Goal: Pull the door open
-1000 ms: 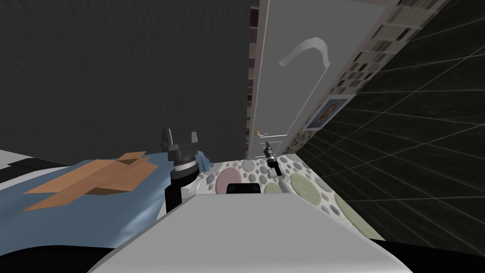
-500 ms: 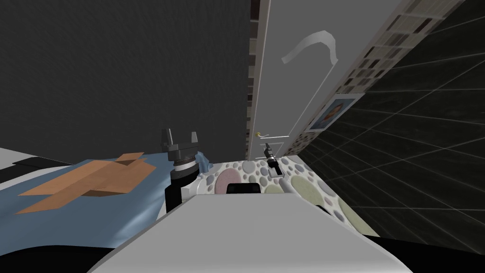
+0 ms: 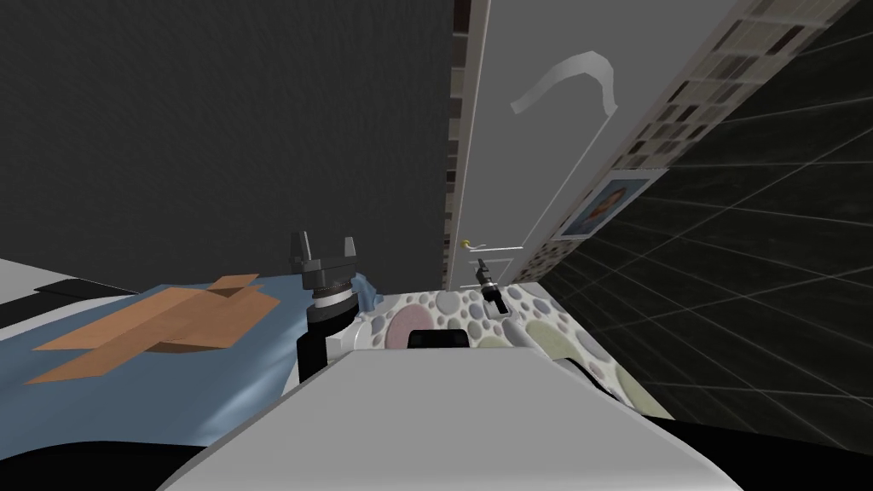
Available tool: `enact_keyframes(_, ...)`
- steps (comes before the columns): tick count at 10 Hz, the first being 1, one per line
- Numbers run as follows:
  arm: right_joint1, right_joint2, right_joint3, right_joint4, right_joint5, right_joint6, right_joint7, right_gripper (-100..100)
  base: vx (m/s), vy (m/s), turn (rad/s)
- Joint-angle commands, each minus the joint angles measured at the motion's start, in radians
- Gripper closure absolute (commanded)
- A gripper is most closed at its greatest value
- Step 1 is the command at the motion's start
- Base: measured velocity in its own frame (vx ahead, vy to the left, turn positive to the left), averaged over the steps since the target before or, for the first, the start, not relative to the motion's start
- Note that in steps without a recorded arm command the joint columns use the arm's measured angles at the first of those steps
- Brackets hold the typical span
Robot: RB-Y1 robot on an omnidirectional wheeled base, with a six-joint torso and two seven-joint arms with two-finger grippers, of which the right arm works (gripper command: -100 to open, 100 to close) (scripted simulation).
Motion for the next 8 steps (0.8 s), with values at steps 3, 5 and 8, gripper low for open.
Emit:
enact_keyframes(3,-0.053,-0.021,0.006,0.121,-0.012,-0.01,-0.004,-100,0.089,-0.041,0.045)
enact_keyframes(5,-0.079,-0.03,0.008,0.185,-0.017,-0.016,-0.006,-100,0.082,-0.037,0.039)
enact_keyframes(8,-0.121,-0.045,0.012,0.285,-0.027,-0.028,-0.01,-100,0.092,-0.038,0.041)
